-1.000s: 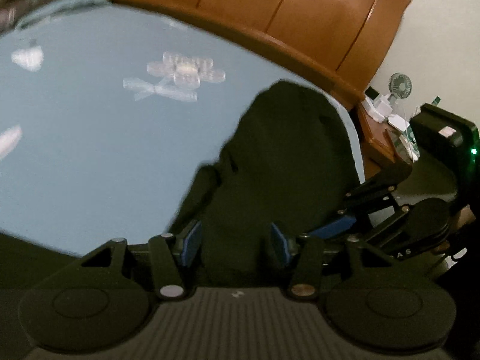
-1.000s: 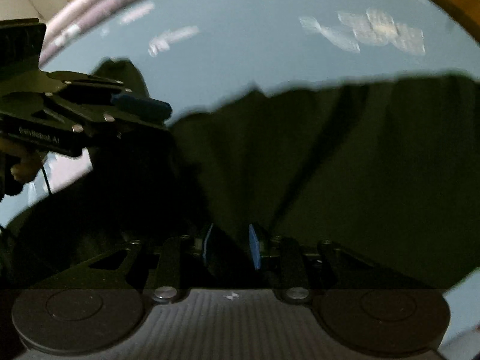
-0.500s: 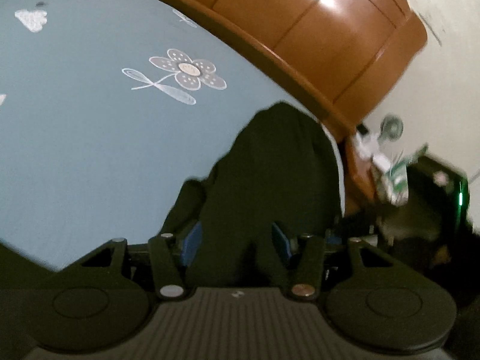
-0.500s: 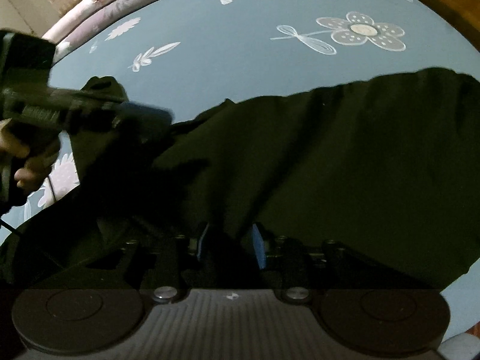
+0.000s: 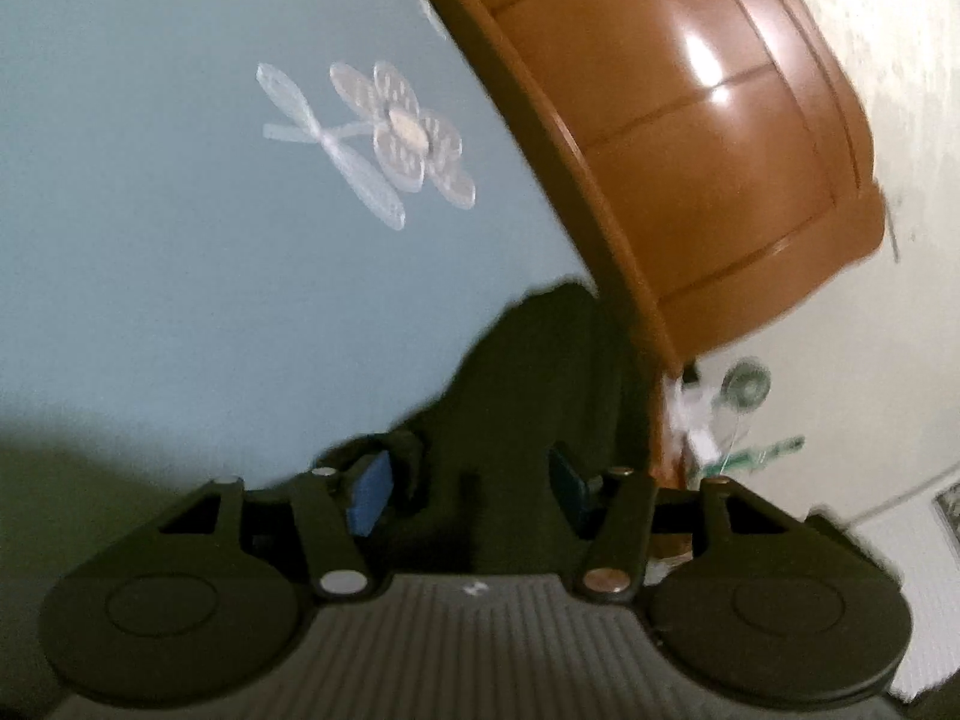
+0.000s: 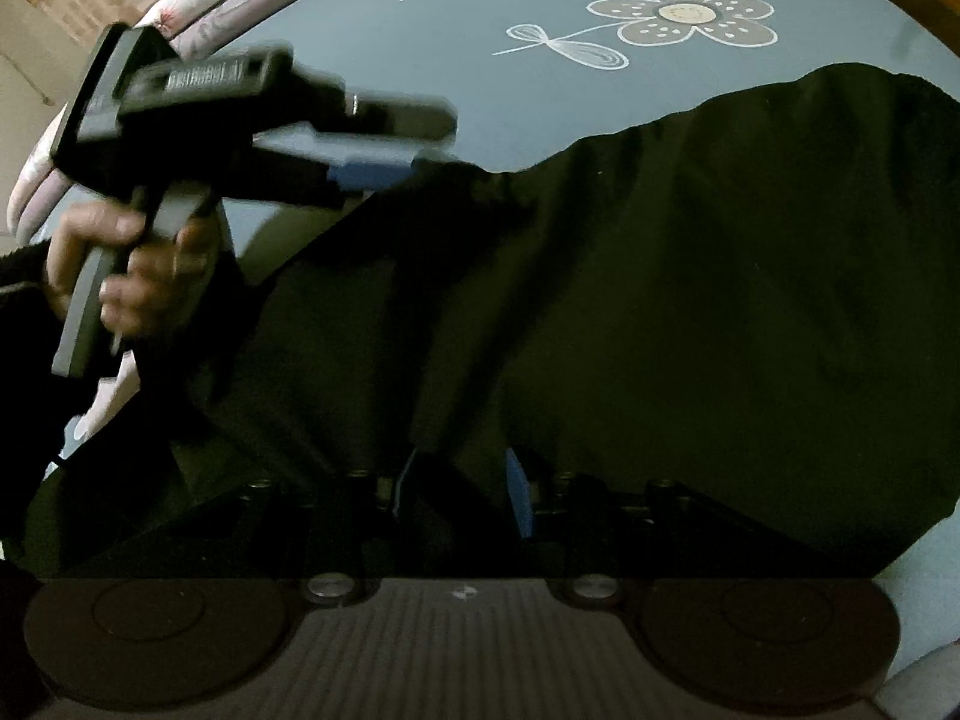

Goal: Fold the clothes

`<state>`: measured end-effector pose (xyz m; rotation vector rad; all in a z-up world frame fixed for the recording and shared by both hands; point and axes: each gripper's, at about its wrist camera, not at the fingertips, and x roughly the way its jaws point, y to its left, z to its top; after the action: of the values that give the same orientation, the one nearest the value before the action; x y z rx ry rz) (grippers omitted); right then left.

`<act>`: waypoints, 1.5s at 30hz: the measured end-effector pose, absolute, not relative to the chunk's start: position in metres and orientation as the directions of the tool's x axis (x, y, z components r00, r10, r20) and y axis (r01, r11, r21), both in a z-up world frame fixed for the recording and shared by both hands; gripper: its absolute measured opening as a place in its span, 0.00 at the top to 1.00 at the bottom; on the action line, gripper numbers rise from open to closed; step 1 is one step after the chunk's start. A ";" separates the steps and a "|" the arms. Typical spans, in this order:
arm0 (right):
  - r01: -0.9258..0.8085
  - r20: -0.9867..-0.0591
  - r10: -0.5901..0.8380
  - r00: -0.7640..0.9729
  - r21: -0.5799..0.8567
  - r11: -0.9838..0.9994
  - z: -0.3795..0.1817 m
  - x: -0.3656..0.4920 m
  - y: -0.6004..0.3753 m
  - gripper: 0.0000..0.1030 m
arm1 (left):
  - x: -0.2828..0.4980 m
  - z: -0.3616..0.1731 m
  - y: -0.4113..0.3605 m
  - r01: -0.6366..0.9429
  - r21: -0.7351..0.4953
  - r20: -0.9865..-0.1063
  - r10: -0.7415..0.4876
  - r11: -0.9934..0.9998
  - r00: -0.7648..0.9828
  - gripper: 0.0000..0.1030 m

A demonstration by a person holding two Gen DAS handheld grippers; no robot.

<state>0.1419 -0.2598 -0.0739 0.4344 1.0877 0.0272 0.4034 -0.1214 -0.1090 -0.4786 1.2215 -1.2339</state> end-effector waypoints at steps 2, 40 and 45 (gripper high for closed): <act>0.194 -0.847 0.236 0.476 0.362 0.912 -0.074 0.141 -0.262 0.65 | 0.416 -0.107 -0.118 0.407 -0.861 -0.382 -0.916 0.307 -0.118 0.46; 0.220 -0.837 0.191 0.512 0.343 0.913 -0.075 0.146 -0.267 0.57 | 0.377 -0.099 -0.062 0.613 -0.544 -0.649 -0.750 0.574 0.127 0.99; 0.232 -0.825 0.168 0.539 0.337 0.912 -0.067 0.143 -0.271 0.56 | 0.365 -0.071 -0.075 0.701 -0.518 -0.592 -0.797 0.490 0.120 0.96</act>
<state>0.1427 -0.2711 -0.0675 0.4389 1.0099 -0.0394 0.3649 -0.0746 -0.0711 -0.1213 0.9489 -1.0982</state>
